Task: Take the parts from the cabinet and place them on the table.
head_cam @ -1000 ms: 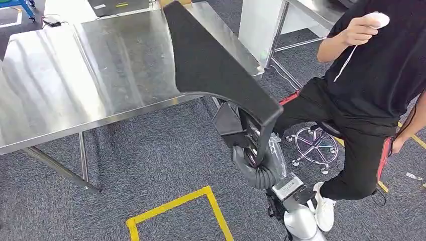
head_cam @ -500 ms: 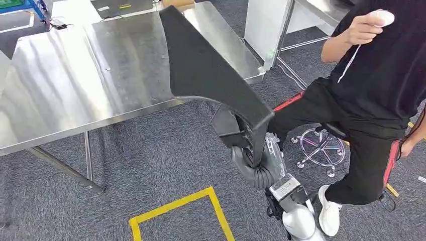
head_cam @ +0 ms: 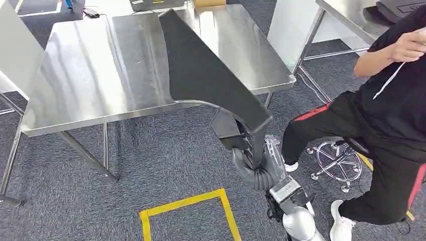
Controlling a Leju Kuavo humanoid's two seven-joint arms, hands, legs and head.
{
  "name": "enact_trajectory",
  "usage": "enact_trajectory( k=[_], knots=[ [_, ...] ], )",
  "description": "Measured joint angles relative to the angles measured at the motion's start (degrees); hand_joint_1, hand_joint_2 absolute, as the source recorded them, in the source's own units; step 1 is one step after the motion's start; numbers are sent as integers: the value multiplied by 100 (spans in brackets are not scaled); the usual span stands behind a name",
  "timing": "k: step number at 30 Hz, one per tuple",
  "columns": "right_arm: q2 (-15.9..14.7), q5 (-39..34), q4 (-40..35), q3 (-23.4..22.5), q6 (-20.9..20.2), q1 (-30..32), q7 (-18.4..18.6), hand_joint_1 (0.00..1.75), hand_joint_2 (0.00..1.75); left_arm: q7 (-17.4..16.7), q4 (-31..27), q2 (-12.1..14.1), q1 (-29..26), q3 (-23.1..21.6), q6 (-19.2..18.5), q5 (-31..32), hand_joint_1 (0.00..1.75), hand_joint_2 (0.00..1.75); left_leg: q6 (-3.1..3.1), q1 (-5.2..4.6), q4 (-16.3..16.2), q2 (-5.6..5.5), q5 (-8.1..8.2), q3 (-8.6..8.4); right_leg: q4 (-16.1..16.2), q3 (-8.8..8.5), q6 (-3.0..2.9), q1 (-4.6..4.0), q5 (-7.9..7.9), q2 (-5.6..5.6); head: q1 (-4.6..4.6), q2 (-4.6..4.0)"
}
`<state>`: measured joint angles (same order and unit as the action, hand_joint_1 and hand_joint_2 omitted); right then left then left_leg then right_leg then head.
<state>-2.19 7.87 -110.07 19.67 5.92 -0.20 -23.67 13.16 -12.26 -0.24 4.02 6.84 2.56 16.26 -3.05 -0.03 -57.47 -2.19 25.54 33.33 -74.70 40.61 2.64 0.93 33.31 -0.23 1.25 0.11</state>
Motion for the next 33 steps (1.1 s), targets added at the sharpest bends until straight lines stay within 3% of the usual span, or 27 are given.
enact_trajectory(
  k=[2,3,4,7,8,9,10,11,12,13,14,20,21,23,24,25,27,29,30,31,33],
  knots=[
    [0,2,0,4,0,-5,0,175,175,0,0,-4,2,0,-2,0,0,175,1,-14,-2,-128,0,-21,1028,-504,63,-21,-425,58,0,0],
    [0,2,0,4,2,-5,0,175,175,0,0,-7,3,0,-2,0,0,175,7,-13,-2,-180,3,-29,1535,-752,56,-23,-595,180,0,0],
    [0,2,0,7,2,-3,0,175,175,0,0,-17,8,2,-4,0,0,175,32,-64,-33,-228,16,-13,1744,-833,-2,-40,-647,293,-2,0],
    [0,2,0,7,2,-5,0,175,175,0,2,-15,-19,0,-11,0,0,175,92,-43,-16,-315,7,6,1735,-853,-75,-43,-672,185,-4,0],
    [2,2,0,7,2,-10,0,175,175,2,2,-11,-26,0,-13,2,0,175,123,-46,-25,-345,19,13,1769,-878,-114,13,-695,150,-11,0],
    [11,4,0,7,2,-14,0,175,175,4,2,0,-31,0,-28,4,0,175,155,-31,-107,-198,84,42,1794,-907,-138,51,-710,117,-2,0],
    [11,4,0,4,8,-5,-2,175,175,9,2,-13,-22,-2,-33,24,0,175,209,-42,-202,-11,149,69,1760,-875,-144,-16,-671,119,-54,0],
    [11,4,-2,4,13,-12,-4,175,175,15,0,-11,-13,0,-33,26,0,175,193,-29,-21,-4,-2,24,1702,-884,-158,-43,-629,110,-50,0],
    [9,4,0,2,13,-12,-4,175,175,13,2,9,-16,0,-50,28,0,175,52,-34,-79,-17,56,23,1701,-877,-160,-55,-635,102,-48,0],
    [11,9,0,2,15,-3,-2,175,175,20,2,9,-7,0,-57,46,0,175,61,-34,-87,-9,66,25,1692,-876,-170,-56,-627,100,-68,0],
    [11,4,0,4,15,-7,-2,175,175,22,2,9,-10,0,-59,48,0,175,112,-29,-83,-8,36,32,1687,-874,-171,-59,-627,101,-57,0],
    [15,0,-4,0,35,-6,2,175,175,20,2,4,-11,0,-66,52,0,175,113,-17,-77,-3,38,30,1687,-873,-171,-74,-627,101,-59,0],
    [18,0,-4,0,35,-6,9,175,175,20,2,7,-10,0,-66,55,0,175,97,-29,-107,-3,55,46,1727,-880,-154,-24,-639,101,-59,0],
    [48,2,-21,-2,35,-9,26,175,175,20,2,15,-7,0,-61,59,0,175,-7,-46,-6,-2,31,15,1790,-906,-108,-39,-667,100,-63,0],
    [59,2,-37,-4,33,-7,39,175,175,20,0,7,-8,0,-59,59,0,175,-26,54,183,9,-79,-106,1744,-875,-116,-63,-657,89,-55,0],
    [61,2,-39,-2,33,-14,40,175,175,20,0,-9,-1,0,-55,59,0,175,-38,37,257,10,-104,-159,1619,-820,-111,-56,-585,78,-48,0],
    [63,2,-41,-7,33,-48,59,175,175,17,0,-13,6,0,-57,61,0,175,-45,53,263,31,-111,-157,825,-418,-141,-31,-225,79,-44,0],
    [61,6,-39,-15,33,-30,87,175,175,7,0,-28,2,0,-57,61,0,175,-26,59,257,30,-98,-146,84,-21,-80,36,-4,77,-53,0],
    [59,9,-37,-22,33,-28,96,175,175,2,0,-37,-3,0,-63,63,0,175,1,73,255,25,-89,-151,96,-5,-4,78,-63,74,-48,0],
    [59,9,-37,-22,26,-30,98,175,175,-2,0,-48,-4,0,-68,70,0,175,43,106,243,12,-73,-161,397,-148,99,119,-220,68,-50,0],
    [59,11,-37,-24,24,-32,101,175,175,-11,0,-55,-1,0,-68,70,0,175,164,173,139,-13,0,-160,1417,-676,313,198,-631,67,-48,0]
  ],
)
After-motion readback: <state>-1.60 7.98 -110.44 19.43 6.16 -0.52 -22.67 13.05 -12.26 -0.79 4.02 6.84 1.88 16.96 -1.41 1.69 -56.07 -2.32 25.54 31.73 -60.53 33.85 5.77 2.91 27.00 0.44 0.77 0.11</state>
